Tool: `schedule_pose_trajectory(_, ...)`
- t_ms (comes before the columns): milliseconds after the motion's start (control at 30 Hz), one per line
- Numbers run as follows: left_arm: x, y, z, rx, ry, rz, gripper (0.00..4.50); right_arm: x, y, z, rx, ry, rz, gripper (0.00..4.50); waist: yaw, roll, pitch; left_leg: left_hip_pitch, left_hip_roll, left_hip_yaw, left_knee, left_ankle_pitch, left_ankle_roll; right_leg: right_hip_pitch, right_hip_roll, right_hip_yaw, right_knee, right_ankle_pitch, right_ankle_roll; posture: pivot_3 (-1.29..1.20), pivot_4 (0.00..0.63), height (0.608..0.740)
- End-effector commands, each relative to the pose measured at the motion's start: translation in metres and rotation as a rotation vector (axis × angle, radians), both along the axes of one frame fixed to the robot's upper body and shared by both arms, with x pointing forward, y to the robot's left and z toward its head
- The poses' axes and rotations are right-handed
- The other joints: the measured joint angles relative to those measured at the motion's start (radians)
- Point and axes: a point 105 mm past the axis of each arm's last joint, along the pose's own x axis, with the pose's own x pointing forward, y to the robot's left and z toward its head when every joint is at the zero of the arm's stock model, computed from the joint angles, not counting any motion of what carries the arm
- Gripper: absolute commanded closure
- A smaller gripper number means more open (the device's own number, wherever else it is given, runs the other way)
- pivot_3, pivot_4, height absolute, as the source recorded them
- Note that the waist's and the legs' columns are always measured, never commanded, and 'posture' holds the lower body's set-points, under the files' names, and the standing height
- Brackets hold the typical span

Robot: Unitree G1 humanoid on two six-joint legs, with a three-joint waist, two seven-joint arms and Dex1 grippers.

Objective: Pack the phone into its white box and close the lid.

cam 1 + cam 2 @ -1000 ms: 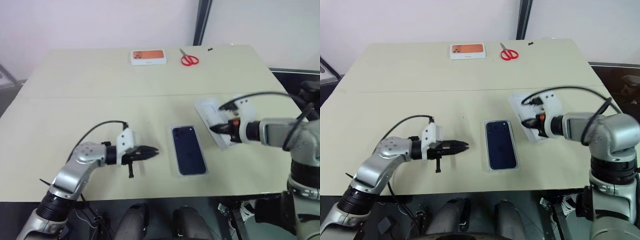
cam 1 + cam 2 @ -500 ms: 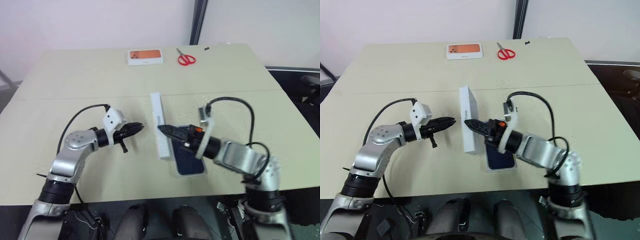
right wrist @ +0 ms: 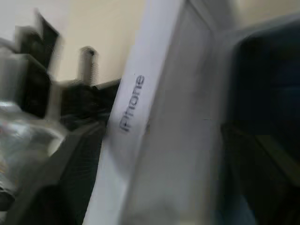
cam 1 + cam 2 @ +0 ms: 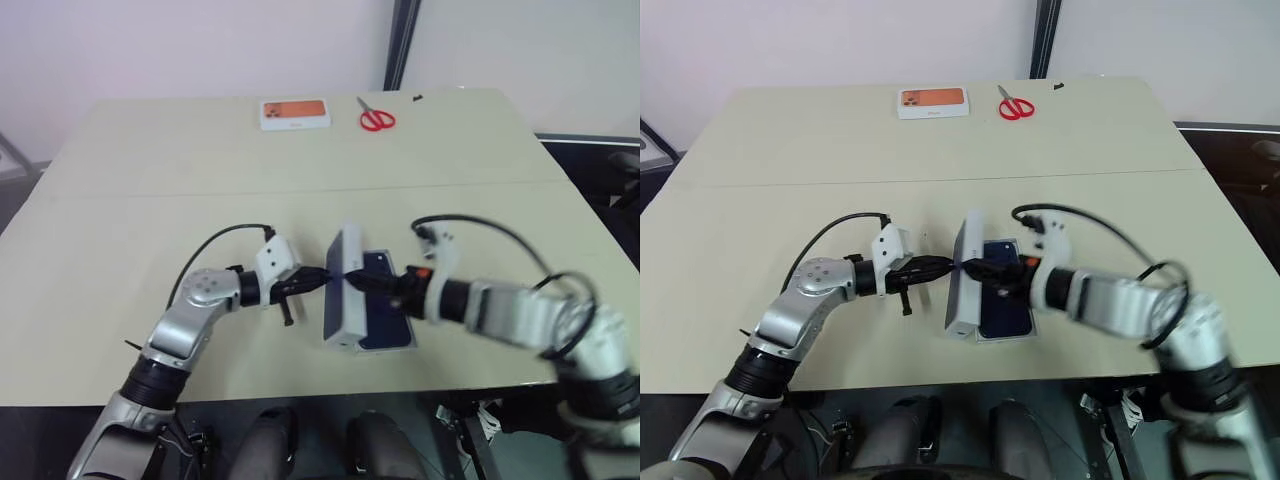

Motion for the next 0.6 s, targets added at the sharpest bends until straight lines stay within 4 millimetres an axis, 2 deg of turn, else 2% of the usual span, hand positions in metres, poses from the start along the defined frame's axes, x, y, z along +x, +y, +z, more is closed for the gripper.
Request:
schedule_pose_trajectory(33, -0.01, -0.023, 0.013, -0.007, -0.052, -0.08, 4.11, 0.006, -0.018, 0.024, -0.106, -0.094, 0.068, 0.57, -0.001, -0.001, -0.001, 0.0, 0.0, 0.0, -0.001, 0.0, 0.0, 0.0, 0.0, 0.0, 0.0, 0.0, 0.0, 0.0, 0.15, 0.74)
schedule_pose_trajectory(133, -0.014, -0.036, 0.016, -0.012, -0.063, -0.114, 4.11, 0.017, -0.034, 0.035, -0.274, -0.21, 0.085, 0.57, -0.001, -0.001, -0.001, 0.0, 0.001, 0.0, -0.001, 0.0, 0.0, 0.0, 0.001, 0.0, -0.001, 0.0, 0.0, 0.0, 0.15, 0.74)
schedule_pose_trajectory(200, -0.012, -0.039, 0.021, -0.037, -0.062, -0.106, 4.11, 0.019, -0.04, 0.032, -0.386, -0.262, 0.123, 1.08, 0.001, -0.001, -0.001, 0.0, 0.001, 0.0, 0.0, 0.0, 0.0, 0.0, 0.001, 0.0, -0.001, 0.0, 0.0, 0.0, 0.15, 0.74)
schedule_pose_trajectory(300, -0.009, -0.036, 0.028, -0.061, -0.063, -0.078, 4.11, 0.016, -0.044, 0.024, -0.53, -0.333, 0.219, 2.43, 0.002, -0.001, -0.001, -0.001, 0.001, 0.0, 0.0, 0.0, 0.0, 0.0, 0.001, 0.0, -0.001, 0.0, 0.0, 0.0, 0.15, 0.74)
schedule_pose_trajectory(433, -0.002, -0.015, 0.038, -0.085, -0.055, 0.008, 4.11, 0.014, -0.043, 0.015, -0.659, -0.44, 0.34, 4.45, 0.002, -0.001, -0.001, -0.001, 0.001, 0.0, 0.0, 0.0, 0.0, 0.0, 0.001, 0.0, -0.001, 0.0, 0.0, 0.0, 0.15, 0.74)
schedule_pose_trajectory(500, 0.002, -0.002, 0.037, -0.062, -0.04, 0.058, 4.11, 0.014, -0.039, 0.01, -0.675, -0.47, 0.374, 4.45, 0.001, -0.001, -0.001, -0.001, 0.001, 0.0, 0.0, 0.0, 0.0, -0.001, 0.001, 0.0, -0.001, 0.0, 0.0, 0.0, 0.15, 0.74)
schedule_pose_trajectory(600, 0.006, 0.017, 0.023, 0.043, -0.001, 0.12, 4.11, 0.012, -0.033, 0.001, -0.711, -0.493, 0.426, 4.45, 0.001, -0.001, -0.001, 0.0, 0.001, 0.0, 0.0, 0.0, 0.0, -0.001, 0.001, 0.0, 0.0, 0.0, 0.0, 0.0, 0.15, 0.74)
